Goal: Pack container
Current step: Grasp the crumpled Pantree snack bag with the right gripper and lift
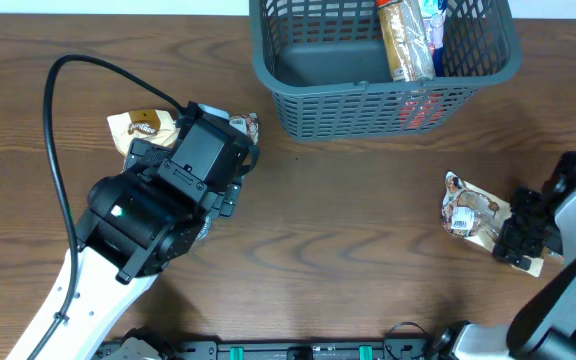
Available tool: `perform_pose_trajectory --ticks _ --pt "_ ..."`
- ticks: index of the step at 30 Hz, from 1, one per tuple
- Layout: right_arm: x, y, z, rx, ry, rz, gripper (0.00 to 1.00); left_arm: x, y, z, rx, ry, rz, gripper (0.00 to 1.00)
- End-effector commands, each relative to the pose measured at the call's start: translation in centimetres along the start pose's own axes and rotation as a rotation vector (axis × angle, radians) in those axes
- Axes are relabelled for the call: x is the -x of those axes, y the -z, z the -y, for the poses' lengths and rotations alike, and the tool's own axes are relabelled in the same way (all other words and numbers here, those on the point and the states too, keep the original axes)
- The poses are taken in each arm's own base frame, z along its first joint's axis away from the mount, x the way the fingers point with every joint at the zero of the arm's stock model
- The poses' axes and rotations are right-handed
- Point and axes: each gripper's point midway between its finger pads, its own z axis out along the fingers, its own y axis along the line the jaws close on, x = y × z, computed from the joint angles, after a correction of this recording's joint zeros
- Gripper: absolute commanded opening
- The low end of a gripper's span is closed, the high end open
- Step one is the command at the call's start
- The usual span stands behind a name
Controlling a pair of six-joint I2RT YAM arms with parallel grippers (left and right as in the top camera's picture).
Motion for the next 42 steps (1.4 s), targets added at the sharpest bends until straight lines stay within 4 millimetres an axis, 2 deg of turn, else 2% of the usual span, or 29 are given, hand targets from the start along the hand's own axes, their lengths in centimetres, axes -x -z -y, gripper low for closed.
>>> perform_pose_trajectory --ticks 1,6,12,16,38,39,42 --pt "-0.4 -1.7 0.5 -0.059 -0.017 -0.003 0.99 0.1 -0.1 -0.3 0.021 -0.006 0.0 0.99" --pt "-1.6 -3.3 -0.2 -0.066 0.026 -0.014 0.99 0.1 -0.1 -0.3 0.021 -0.006 0.0 0.99" --pt "-3.6 -3.2 -2.1 0.009 0.094 -0.014 0.99 0.1 -0.1 -0.3 0.021 -0.006 0.0 0.99" --pt "-4.7 -3.2 -2.5 0.027 0.125 -0.012 0.99 0.1 -0.1 -0.3 0.021 -0.006 -0.001 0.99" --pt "-3.9 -3.5 -1.4 -0.024 0.163 0.059 0.99 0.1 -0.1 -0.3 0.021 -0.006 -0.001 0.99" --pt "-3.9 -3.7 -1.3 -0.031 0.164 0.057 0.98 0.1 -0.1 -0.3 0.021 -0.006 -0.001 0.99" --pt "-4.3 -4.4 -1.0 -0.055 0.165 0.038 0.79 0.1 -0.1 -0.3 0.021 -0.006 -0.001 0.99"
